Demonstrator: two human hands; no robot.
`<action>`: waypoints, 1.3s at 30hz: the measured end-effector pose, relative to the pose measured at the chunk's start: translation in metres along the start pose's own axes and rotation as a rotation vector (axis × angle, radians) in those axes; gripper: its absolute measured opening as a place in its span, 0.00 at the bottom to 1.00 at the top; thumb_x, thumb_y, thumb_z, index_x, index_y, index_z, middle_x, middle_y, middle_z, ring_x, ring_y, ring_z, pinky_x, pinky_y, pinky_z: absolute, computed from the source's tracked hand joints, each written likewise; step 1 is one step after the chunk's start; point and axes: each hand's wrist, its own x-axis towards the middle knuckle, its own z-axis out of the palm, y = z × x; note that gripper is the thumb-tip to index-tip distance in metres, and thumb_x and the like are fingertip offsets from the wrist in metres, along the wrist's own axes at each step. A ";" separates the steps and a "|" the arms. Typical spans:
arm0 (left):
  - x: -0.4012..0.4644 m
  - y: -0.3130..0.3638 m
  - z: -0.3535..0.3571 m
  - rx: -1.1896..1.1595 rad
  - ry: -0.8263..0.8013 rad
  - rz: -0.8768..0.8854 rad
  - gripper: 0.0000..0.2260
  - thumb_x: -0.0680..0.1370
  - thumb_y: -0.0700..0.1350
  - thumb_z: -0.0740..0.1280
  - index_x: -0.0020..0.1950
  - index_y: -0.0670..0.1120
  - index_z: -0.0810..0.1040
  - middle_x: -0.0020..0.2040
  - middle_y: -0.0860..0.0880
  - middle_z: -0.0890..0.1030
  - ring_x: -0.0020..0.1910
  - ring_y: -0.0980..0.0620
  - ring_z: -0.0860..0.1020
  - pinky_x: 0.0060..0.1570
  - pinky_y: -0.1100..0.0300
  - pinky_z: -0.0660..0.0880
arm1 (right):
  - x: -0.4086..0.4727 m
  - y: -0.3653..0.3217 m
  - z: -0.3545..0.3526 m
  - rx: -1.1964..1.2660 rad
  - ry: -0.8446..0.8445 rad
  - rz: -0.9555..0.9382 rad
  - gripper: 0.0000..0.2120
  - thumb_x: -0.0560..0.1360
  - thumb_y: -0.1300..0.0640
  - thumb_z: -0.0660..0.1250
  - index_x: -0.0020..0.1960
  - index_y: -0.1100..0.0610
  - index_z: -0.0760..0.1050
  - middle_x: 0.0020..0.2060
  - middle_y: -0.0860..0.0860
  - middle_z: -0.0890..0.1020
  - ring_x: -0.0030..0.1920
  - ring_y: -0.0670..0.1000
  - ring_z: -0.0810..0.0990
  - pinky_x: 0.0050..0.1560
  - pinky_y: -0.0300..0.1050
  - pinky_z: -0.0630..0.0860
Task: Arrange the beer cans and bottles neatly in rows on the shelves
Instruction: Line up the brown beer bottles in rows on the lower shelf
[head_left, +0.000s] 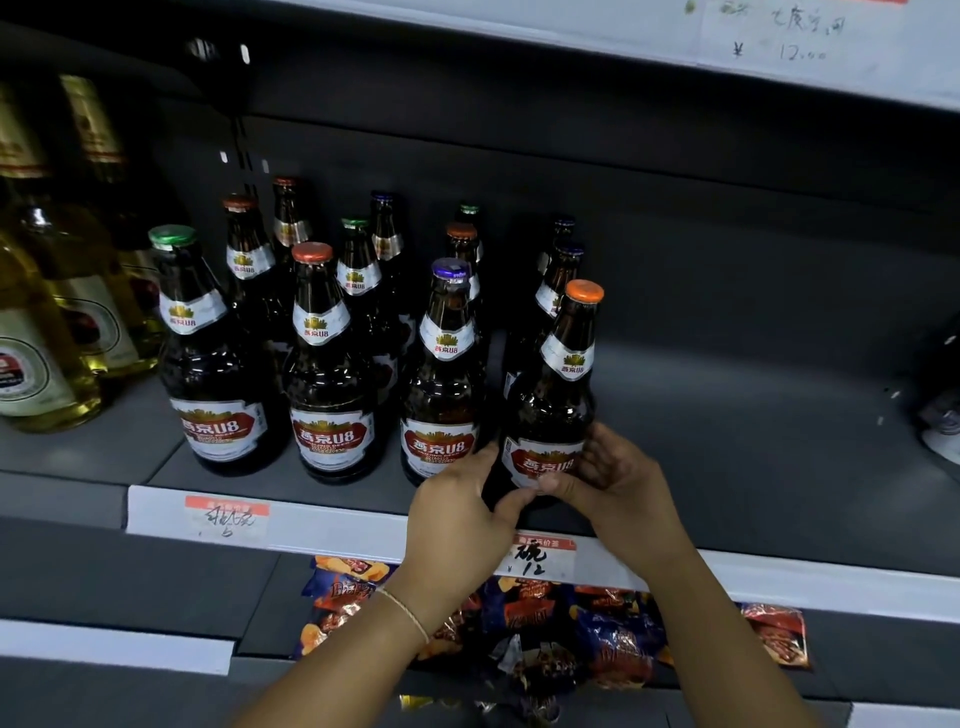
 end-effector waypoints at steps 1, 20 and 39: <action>-0.001 -0.001 0.000 0.003 -0.002 -0.001 0.28 0.71 0.57 0.70 0.65 0.42 0.78 0.54 0.48 0.84 0.48 0.53 0.83 0.48 0.64 0.78 | 0.000 0.000 0.001 -0.002 -0.002 -0.001 0.32 0.64 0.59 0.78 0.67 0.55 0.75 0.58 0.47 0.84 0.61 0.48 0.82 0.61 0.41 0.77; -0.019 -0.006 -0.004 -0.123 0.115 0.117 0.15 0.74 0.45 0.69 0.57 0.38 0.81 0.52 0.45 0.83 0.54 0.58 0.78 0.56 0.70 0.74 | -0.002 -0.003 0.003 -0.048 0.026 0.039 0.32 0.63 0.58 0.80 0.65 0.54 0.74 0.55 0.46 0.85 0.57 0.46 0.83 0.57 0.39 0.79; -0.007 0.005 -0.010 -0.084 -0.091 -0.012 0.21 0.73 0.39 0.63 0.66 0.41 0.76 0.60 0.45 0.81 0.52 0.50 0.81 0.56 0.76 0.68 | 0.001 -0.002 0.006 -0.140 0.029 0.058 0.32 0.64 0.65 0.81 0.64 0.50 0.74 0.53 0.43 0.86 0.55 0.44 0.84 0.55 0.37 0.79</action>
